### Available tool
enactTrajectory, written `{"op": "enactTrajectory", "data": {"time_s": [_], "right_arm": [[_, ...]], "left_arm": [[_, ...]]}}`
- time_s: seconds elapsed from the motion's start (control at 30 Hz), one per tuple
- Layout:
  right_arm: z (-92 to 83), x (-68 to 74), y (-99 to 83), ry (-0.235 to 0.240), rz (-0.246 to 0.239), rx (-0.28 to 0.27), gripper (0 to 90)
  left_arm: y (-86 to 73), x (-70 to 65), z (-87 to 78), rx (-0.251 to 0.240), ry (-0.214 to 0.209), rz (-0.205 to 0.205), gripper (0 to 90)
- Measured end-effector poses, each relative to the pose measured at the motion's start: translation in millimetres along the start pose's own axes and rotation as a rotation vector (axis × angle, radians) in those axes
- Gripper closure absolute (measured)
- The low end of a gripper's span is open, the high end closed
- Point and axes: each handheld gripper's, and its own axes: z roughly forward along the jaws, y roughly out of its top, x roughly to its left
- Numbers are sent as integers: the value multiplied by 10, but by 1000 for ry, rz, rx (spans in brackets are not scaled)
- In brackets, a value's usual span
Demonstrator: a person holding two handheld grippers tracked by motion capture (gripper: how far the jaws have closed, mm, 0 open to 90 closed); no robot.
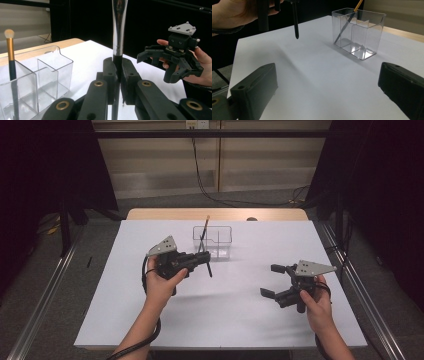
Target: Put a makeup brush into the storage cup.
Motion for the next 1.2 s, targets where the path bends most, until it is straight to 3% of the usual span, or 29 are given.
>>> {"op": "enactTrajectory", "data": {"time_s": [1.2], "right_arm": [[-412, -69, -173, -79, -2, 14, 13]], "left_arm": [[102, 151, -33, 7, 51, 1, 837]]}}
